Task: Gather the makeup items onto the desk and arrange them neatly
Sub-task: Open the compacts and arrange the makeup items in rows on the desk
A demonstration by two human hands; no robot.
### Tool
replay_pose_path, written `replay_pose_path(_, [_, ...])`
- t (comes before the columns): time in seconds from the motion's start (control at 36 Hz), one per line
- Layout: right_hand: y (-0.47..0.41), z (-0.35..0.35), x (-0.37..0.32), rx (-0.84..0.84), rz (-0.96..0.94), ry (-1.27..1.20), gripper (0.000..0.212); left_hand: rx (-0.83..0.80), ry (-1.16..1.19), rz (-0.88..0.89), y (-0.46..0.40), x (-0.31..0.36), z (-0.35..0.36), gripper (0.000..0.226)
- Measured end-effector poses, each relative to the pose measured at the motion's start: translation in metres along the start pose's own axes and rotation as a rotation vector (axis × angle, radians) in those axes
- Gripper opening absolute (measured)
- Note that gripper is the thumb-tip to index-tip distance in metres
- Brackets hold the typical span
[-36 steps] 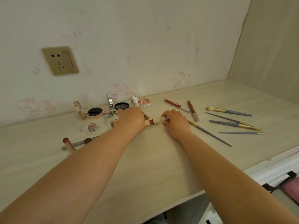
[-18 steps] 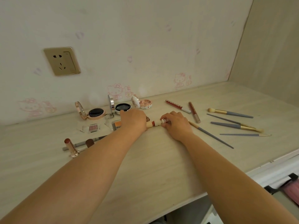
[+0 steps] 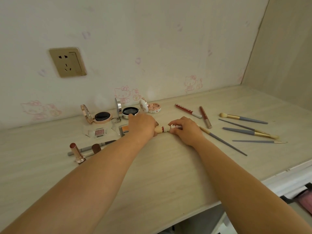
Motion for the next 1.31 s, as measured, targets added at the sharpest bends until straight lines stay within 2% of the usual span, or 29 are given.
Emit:
replay_pose_path(0.28, [0.003, -0.002, 0.003, 0.015, 0.021, -0.123, 0.023, 0.026, 0.049, 0.034, 0.004, -0.007, 0.001, 0.032])
replay_pose_path(0.47, [0.004, 0.0, -0.001, 0.026, -0.04, -0.046, 0.027, 0.009, -0.031, 0.053, 0.004, -0.003, 0.0, 0.036])
replay_pose_path(0.67, [0.002, 0.004, -0.007, 0.013, -0.103, 0.076, 0.029, 0.041, 0.001, 0.108, 0.006, 0.003, 0.002, 0.033])
replay_pose_path(1.0, [0.0, 0.007, -0.005, 0.023, -0.092, 0.073, 0.029, 0.036, 0.038, 0.03, 0.006, -0.003, 0.004, 0.034])
replay_pose_path(1.31, [-0.002, 0.008, -0.003, 0.021, -0.098, 0.086, 0.028, 0.023, -0.058, -0.012, 0.006, -0.006, 0.003, 0.032])
Point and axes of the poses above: each hand's wrist, its own y-axis away from the middle knuckle, its own z-axis out of the palm, x = y × z, the point moved 5 cm from there along -y, towards the middle knuckle, and after that the axes turned 7 degrees about y, right-handed, at the moved point
